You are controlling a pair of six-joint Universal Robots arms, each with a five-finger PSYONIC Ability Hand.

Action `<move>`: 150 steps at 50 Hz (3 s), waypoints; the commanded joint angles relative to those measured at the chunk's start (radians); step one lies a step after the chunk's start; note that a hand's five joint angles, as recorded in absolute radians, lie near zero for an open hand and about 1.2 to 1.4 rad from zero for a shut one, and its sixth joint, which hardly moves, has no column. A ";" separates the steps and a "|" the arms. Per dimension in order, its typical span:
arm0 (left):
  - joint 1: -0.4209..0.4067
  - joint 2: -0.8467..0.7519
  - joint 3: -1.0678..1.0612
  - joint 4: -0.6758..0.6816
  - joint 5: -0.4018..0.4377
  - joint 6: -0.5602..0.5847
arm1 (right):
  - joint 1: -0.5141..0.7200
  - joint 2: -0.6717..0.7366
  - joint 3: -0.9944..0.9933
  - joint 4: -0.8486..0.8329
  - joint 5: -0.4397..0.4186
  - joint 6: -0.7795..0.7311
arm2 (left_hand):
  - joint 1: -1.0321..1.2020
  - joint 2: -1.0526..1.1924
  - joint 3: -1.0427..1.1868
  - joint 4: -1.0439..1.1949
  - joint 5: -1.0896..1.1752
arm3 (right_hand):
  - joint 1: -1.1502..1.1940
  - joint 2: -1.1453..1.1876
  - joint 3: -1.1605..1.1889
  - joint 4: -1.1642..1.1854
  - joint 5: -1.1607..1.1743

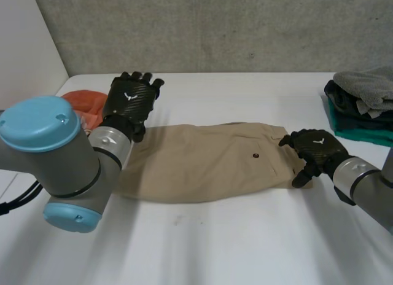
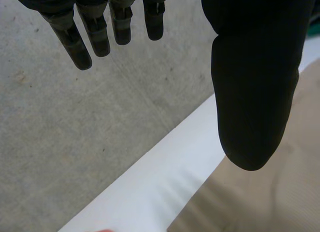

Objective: Fold the laundry.

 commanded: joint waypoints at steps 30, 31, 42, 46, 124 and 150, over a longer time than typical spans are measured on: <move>0.010 0.122 -0.048 -0.008 0.037 -0.072 | 0.145 -0.092 -0.107 -0.035 0.211 -0.511 | -0.019 -0.024 -0.034 -0.027 -0.049 | 0.990 0.999 0.986 0.987 0.980; 0.010 0.127 -0.053 -0.008 0.037 -0.072 | 0.190 -0.089 -0.119 -0.040 0.211 -0.525 | -0.019 -0.024 -0.034 -0.027 -0.049 | 0.990 0.999 0.986 0.987 0.980; 0.026 0.199 -0.096 -0.010 0.033 -0.074 | 0.620 0.115 -0.213 -0.112 -0.029 -0.860 | -0.019 -0.024 -0.034 -0.027 -0.049 | 0.990 0.999 0.986 0.987 0.980; 0.049 0.222 -0.106 -0.010 0.032 -0.074 | 0.687 0.229 -0.256 -0.104 -0.059 -0.938 | -0.019 -0.024 -0.034 -0.027 -0.049 | 0.990 0.999 0.986 0.987 0.980; -0.067 -0.019 0.375 -0.414 0.319 -0.213 | 0.431 -0.040 -0.054 -0.041 0.254 -0.015 | 0.017 0.012 0.003 0.009 -0.013 | -0.232 -0.222 -0.235 -0.235 -0.241; -0.035 -0.068 0.513 -0.588 0.707 -0.213 | 0.583 0.183 0.020 -0.477 0.264 -0.203 | 0.009 0.003 -0.006 0.001 -0.022 | -0.232 -0.222 -0.235 -0.235 -0.241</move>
